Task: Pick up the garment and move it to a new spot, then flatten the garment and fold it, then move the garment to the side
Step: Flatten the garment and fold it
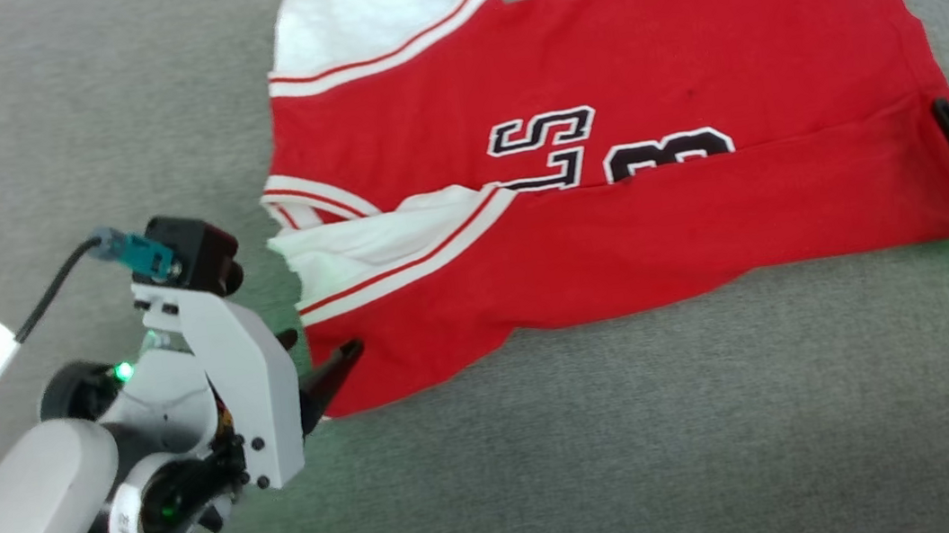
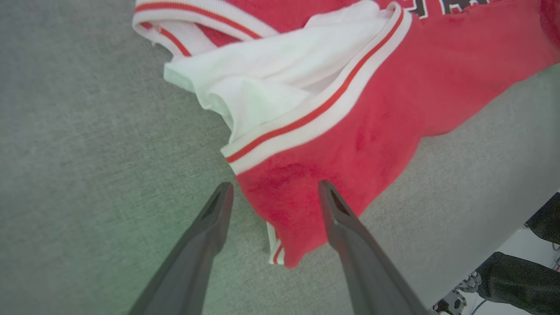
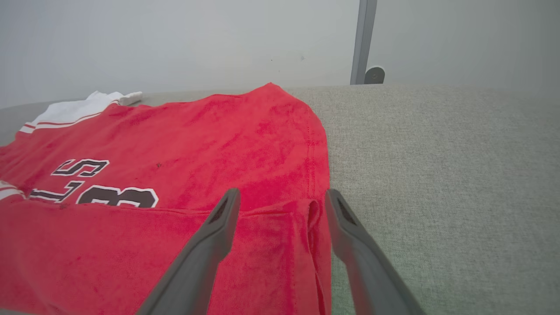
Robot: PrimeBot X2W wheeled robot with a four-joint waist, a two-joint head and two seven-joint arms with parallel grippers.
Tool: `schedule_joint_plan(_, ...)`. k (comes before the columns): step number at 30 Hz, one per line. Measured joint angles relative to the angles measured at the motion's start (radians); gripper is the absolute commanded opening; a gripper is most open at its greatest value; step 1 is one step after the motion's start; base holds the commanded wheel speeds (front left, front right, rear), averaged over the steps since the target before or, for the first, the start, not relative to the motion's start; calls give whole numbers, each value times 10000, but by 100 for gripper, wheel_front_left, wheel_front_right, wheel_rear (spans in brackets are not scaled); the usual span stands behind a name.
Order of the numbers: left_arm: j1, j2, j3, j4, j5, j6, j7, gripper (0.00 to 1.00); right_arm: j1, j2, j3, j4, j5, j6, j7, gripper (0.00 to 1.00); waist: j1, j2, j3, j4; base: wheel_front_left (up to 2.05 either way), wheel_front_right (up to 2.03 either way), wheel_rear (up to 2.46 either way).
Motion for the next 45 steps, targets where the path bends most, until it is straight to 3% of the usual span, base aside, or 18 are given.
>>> schedule_joint_plan(12, 430, -196, 174, 920, -725, -629, -267, 100, -39, -13, -86, -232, 0, 0, 173, 100, 0, 0, 493, -746, 0, 0, 0)
schedule_joint_plan(13, 421, -201, 148, 943, -715, -681, -293, 85, -35, -58, -67, -267, 2, 0, 282, 100, 0, 0, 511, -761, 0, 0, 0)
schedule_joint_plan(14, 393, -196, 98, 957, -690, -805, -291, 38, -19, -123, 4, -322, 2, 0, 456, 100, 0, 0, 512, -758, 0, 0, 0)
schedule_joint_plan(15, 364, -198, 79, 988, -683, -888, -297, 0, 16, -205, 144, -407, 4, 0, 683, 100, 0, 0, 507, -743, 0, 0, 0)
schedule_joint_plan(26, 231, -583, -148, 1267, -575, -1413, -675, 0, -21, -1507, 1164, -1189, 0, 0, 3601, 100, 0, 0, 558, -415, 0, 0, 0)
schedule_joint_plan(34, 19, -926, -301, 1469, -424, -1676, -959, 0, -535, -1783, 1528, -1158, -19, 0, 5252, 100, 0, 1, 708, -72, 0, 0, 0)
schedule_joint_plan(35, -4, -959, -311, 1513, -422, -1701, -995, 0, -592, -1779, 1547, -1145, 13, 0, 5323, 87, 0, 0, 730, -29, 0, 0, 0)
schedule_joint_plan(36, -34, -1005, -324, 1553, -420, -1762, -1011, 0, -623, -1795, 1547, -1124, 61, -2, 5394, 47, 0, 0, 749, 18, 0, 0, 0)
schedule_joint_plan(37, -52, -1047, -328, 1582, -420, -1776, -1051, 0, -639, -1814, 1526, -1087, 109, -2, 5427, 27, 0, 0, 764, 58, 0, 0, 0)
schedule_joint_plan(38, -59, -1093, -336, 1622, -420, -1804, -1114, 0, -662, -1839, 1524, -1074, 105, -2, 5474, 0, 0, 0, 777, 95, 0, 0, 0)
schedule_joint_plan(45, -78, -1227, -395, 1918, -422, -2000, -1333, 0, -612, -1806, 1553, -1066, 161, 0, 5499, 0, 0, 1, 642, 210, 0, 0, 0)
